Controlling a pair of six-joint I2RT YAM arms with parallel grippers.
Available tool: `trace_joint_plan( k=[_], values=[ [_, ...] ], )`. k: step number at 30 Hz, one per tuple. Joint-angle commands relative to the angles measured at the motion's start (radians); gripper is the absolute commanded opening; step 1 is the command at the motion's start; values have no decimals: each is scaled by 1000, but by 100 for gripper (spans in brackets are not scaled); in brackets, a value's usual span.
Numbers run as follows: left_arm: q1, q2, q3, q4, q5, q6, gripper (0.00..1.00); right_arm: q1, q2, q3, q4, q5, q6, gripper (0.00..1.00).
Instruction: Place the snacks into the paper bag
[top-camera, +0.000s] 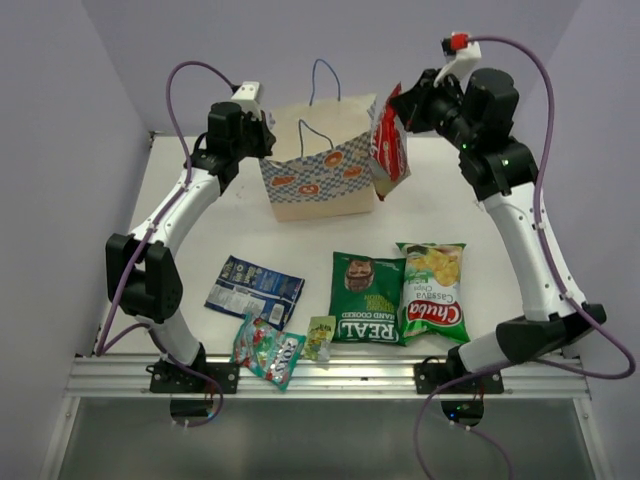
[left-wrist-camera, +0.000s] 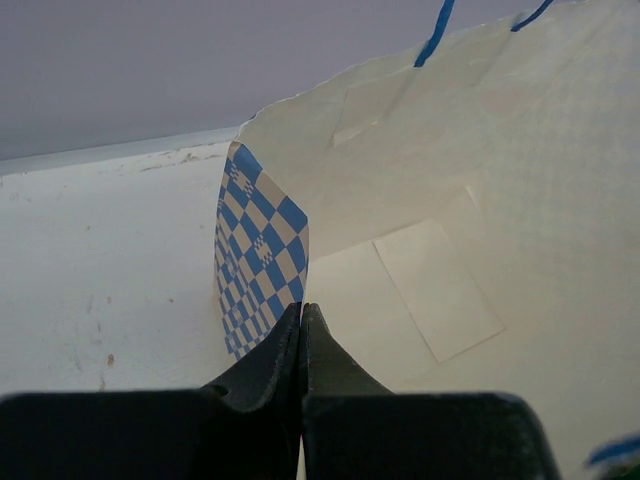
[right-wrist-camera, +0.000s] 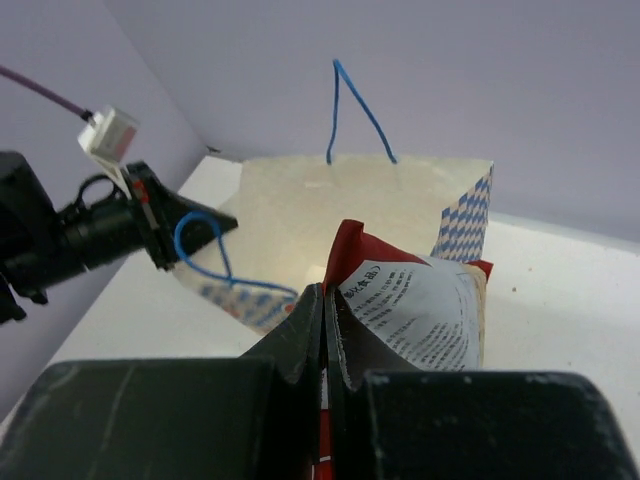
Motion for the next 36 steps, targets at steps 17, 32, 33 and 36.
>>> trace_joint_plan(
  k=[17, 32, 33, 36],
  values=[
    [-5, -58, 23, -25, 31, -2, 0, 34, 378, 666, 310, 75, 199, 0],
    [-12, -75, 6, -11, 52, -13, 0, 310, 438, 517, 409, 406, 9, 0],
    [-12, -79, 4, -11, 52, -13, 0, 317, 441, 517, 404, 408, 7, 0],
    [-12, -84, 4, -12, 52, -11, 0, 350, 430, 499, 386, 434, -17, 0]
  ],
)
